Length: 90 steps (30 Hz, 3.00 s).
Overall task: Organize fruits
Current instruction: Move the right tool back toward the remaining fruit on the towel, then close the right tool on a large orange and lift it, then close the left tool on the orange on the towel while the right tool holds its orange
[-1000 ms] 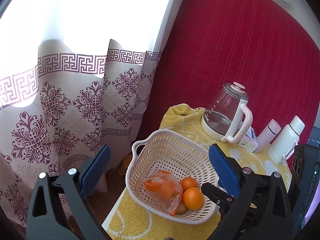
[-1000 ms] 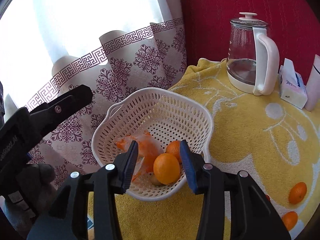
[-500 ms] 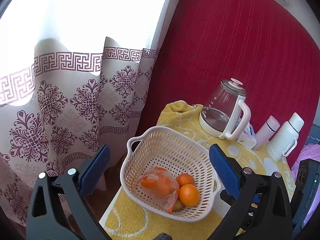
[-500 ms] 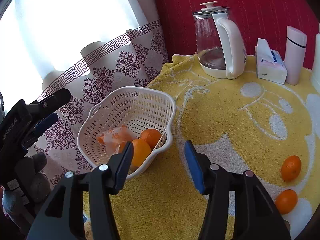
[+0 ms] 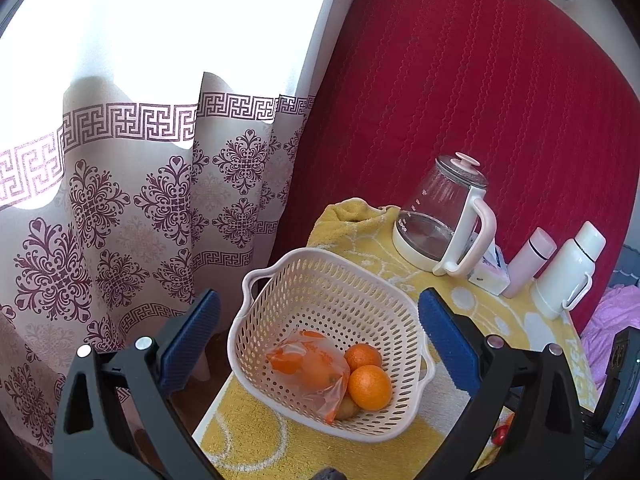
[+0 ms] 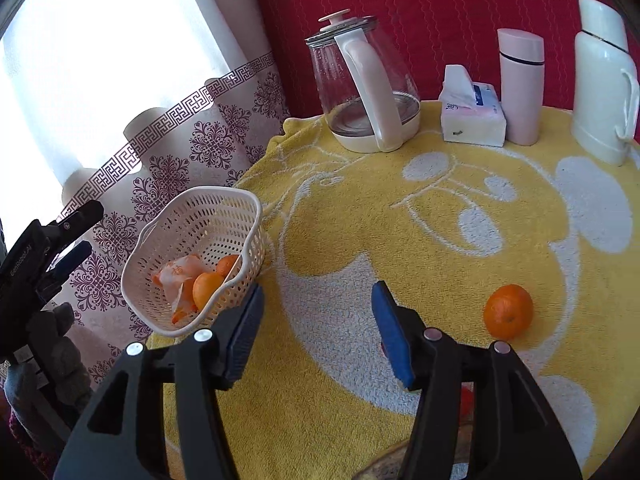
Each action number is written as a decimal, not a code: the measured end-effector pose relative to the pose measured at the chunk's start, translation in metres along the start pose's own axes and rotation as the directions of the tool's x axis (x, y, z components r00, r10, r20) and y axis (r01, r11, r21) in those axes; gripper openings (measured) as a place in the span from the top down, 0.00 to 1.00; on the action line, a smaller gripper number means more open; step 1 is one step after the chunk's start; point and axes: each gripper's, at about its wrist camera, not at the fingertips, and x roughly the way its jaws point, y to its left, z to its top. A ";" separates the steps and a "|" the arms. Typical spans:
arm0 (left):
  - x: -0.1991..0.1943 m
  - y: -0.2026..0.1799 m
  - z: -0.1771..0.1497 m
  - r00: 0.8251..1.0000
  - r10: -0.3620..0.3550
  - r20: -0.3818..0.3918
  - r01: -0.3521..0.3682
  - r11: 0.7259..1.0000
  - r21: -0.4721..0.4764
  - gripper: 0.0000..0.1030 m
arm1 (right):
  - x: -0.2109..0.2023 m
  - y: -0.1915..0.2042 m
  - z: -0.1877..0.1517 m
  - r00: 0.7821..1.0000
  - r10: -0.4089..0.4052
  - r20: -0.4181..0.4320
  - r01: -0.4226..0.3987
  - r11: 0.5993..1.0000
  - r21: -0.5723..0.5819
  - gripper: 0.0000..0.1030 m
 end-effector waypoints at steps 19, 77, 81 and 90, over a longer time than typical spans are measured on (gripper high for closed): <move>0.005 -0.025 -0.011 0.999 -0.036 -0.024 0.038 0.996 0.079 0.03 | -0.028 -0.085 -0.019 0.997 -0.071 0.003 0.069 0.981 0.179 0.44; 0.013 -0.070 -0.039 0.994 -0.072 -0.087 0.089 0.973 0.211 0.03 | -0.023 -0.114 -0.058 0.955 -0.287 -0.081 0.291 0.956 0.042 0.59; 0.013 -0.079 -0.045 0.993 -0.079 -0.092 0.099 0.966 0.239 0.03 | -0.037 -0.131 -0.062 0.938 -0.340 -0.060 0.343 0.938 0.055 0.59; 0.026 -0.110 -0.068 0.986 -0.085 -0.142 0.127 0.941 0.313 0.03 | -0.051 -0.156 -0.070 0.933 -0.358 -0.044 0.361 0.927 0.103 0.58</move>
